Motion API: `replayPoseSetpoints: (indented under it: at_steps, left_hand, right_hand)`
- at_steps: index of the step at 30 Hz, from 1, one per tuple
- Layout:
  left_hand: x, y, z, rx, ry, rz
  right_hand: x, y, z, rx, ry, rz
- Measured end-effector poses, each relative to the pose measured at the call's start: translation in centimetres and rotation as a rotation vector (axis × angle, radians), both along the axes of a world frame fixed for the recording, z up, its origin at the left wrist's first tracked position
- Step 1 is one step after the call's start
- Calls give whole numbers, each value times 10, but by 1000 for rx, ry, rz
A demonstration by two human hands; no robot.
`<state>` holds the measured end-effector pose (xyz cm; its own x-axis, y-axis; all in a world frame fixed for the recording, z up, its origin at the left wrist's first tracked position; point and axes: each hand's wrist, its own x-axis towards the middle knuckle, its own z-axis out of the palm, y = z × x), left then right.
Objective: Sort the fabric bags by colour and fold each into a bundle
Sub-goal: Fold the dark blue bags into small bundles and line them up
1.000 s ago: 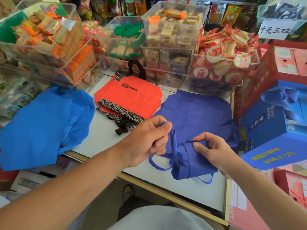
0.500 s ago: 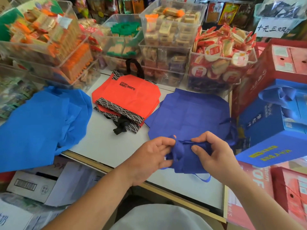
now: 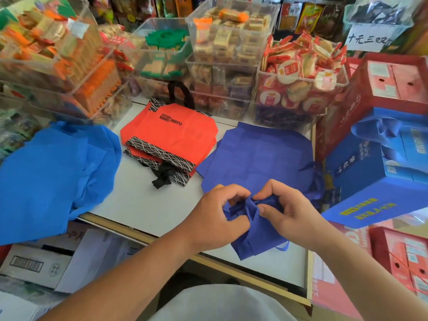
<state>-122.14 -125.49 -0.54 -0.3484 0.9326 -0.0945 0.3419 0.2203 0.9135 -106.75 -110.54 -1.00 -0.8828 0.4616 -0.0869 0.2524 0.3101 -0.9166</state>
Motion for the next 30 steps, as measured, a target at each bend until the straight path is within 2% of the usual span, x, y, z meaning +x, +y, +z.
replayPoseSetpoints:
  at_steps: [4,9,11,15,18,23,30]
  left_hand:
    - [2,8,0,85,9,29]
    - [2,5,0,140,153,-1]
    - [3,3,3,83,110,-56]
    - [-15,0,16,-153,-129,-257]
    - [-28,1,14,-142,-16,-350]
    - [-33,2,-6,-93,-132,-255]
    - [-21,5,-54,-22,-136,46]
  right_hand:
    - [-3,-7,-1,-125,58,-10]
    - [-5,-5,3,-167,114,11]
    - [-3,-3,2,-135,77,16]
    - [2,3,6,-60,-32,113]
    - [-1,4,7,-72,-62,142]
    - [-8,5,0,-73,-107,175]
    - [-30,-3,-35,-334,-107,60]
